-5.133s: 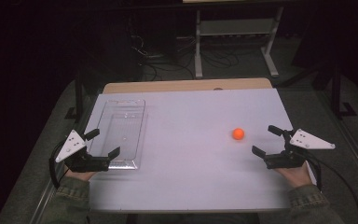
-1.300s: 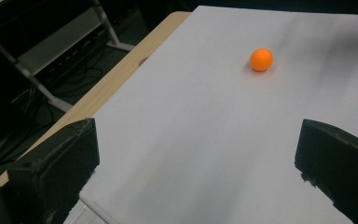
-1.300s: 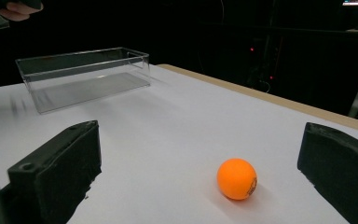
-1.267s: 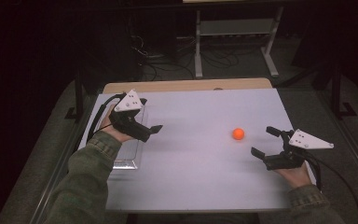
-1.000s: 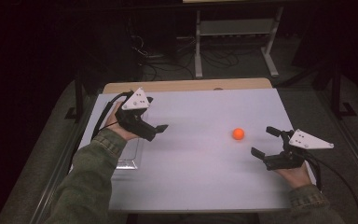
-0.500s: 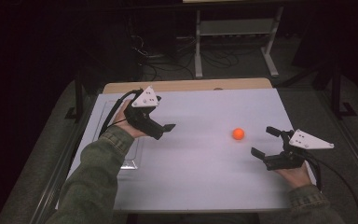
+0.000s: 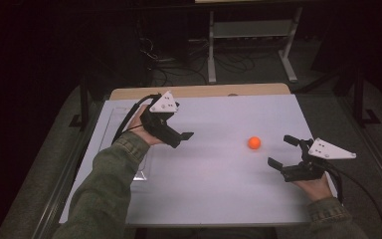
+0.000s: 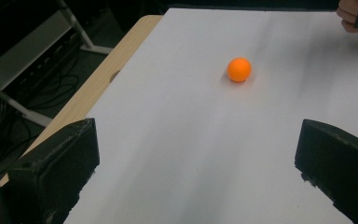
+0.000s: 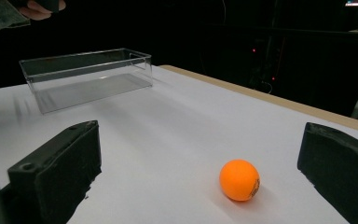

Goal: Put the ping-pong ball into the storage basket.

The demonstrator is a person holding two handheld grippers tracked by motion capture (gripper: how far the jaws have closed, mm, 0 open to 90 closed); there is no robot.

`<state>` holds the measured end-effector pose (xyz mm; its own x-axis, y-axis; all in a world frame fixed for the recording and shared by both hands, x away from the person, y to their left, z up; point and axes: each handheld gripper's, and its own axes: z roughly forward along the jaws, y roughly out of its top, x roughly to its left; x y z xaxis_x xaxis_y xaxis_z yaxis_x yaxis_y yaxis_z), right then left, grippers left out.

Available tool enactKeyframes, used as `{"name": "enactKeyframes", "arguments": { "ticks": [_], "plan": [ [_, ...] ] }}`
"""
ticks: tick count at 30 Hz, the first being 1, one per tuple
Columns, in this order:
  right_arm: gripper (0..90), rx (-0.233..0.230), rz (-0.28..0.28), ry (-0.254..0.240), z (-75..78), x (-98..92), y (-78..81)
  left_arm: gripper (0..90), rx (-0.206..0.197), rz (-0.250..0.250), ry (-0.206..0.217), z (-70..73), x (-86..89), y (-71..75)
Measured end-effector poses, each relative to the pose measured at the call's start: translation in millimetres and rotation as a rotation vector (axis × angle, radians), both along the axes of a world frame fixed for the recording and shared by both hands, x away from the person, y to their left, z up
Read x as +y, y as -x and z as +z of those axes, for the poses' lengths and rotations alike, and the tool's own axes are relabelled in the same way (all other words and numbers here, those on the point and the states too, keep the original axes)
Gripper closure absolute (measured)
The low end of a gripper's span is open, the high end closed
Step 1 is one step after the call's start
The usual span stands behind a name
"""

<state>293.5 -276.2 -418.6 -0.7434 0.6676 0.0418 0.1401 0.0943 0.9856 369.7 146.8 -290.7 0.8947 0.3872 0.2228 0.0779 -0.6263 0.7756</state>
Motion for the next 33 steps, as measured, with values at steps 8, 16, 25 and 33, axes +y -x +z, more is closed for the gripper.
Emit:
{"name": "enactKeyframes", "arguments": {
  "ticks": [8,16,25,33],
  "plan": [
    [0.0,0.001,0.0,0.0,0.0,0.0,0.0,0.0,0.014,-0.019,-0.014,-5.1,-8.7,-2.9],
    [0.0,-0.001,-0.001,-0.004,0.2,-0.4,0.1,0.0,0.016,-0.028,-0.023,-3.8,-13.5,-5.5],
    [0.0,0.001,-0.001,-0.007,0.5,-0.6,0.5,0.0,0.028,-0.039,-0.032,-6.9,-22.6,-9.0],
    [0.0,0.001,0.0,-0.008,0.6,-0.9,0.8,0.0,0.034,-0.049,-0.044,-9.7,-29.1,-13.0]
  ]
}}
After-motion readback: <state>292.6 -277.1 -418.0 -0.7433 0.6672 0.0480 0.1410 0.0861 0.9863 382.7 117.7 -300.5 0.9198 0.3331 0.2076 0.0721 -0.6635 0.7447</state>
